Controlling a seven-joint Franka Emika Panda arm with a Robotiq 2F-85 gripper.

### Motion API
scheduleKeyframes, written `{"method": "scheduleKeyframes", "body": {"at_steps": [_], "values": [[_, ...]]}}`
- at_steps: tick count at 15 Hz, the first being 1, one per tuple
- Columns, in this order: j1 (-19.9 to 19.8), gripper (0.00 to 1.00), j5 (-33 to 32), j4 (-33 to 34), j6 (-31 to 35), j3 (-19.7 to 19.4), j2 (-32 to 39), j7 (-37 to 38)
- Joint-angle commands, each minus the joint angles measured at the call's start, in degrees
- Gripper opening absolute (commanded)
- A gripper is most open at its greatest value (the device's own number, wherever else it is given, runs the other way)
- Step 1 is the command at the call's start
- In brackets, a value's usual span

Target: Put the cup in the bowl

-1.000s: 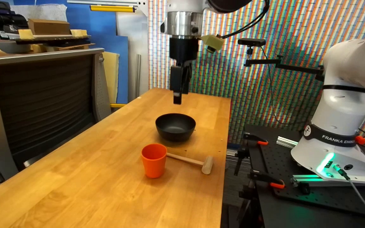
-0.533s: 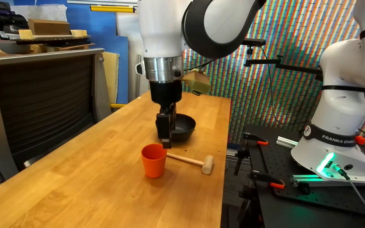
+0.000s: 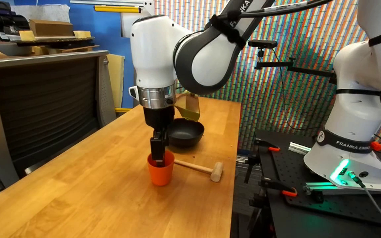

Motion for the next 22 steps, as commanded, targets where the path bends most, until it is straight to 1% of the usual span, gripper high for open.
{"method": "scheduleKeyframes", "body": {"at_steps": [1, 2, 3, 4, 6, 10, 13, 16, 17, 19, 22], "values": [[1.27, 1.0, -1.06, 3.0, 0.82, -1.83, 2.91, 0.38], [1.26, 1.0, -0.87, 3.25, 0.82, -2.02, 3.34, 0.22], [0.97, 0.75, -0.11, 3.4, 0.51, -1.93, 3.64, -0.2], [0.96, 0.74, -0.1, 3.37, 0.69, -2.12, 3.81, -0.13], [0.8, 0.58, 0.38, 3.57, -0.22, -2.18, 3.96, -0.36], [0.29, 0.26, 1.1, 2.0, -1.6, -1.82, 1.35, -1.4], [-0.52, 0.07, 2.26, 0.9, -3.02, -1.51, -1.37, -2.23], [-1.18, 0.0, 2.4, -0.17, -5.39, -1.95, -4.44, -2.2], [-1.43, 0.05, 1.89, -0.61, -6.05, -2.51, -5.74, -1.59], [-2.31, 0.05, 0.95, -1.6, -7.47, -4.07, -8.78, 0.08], [-3.48, 0.05, -3.55, -3.7, -6.29, -8.17, -14.33, 6.39]]}}
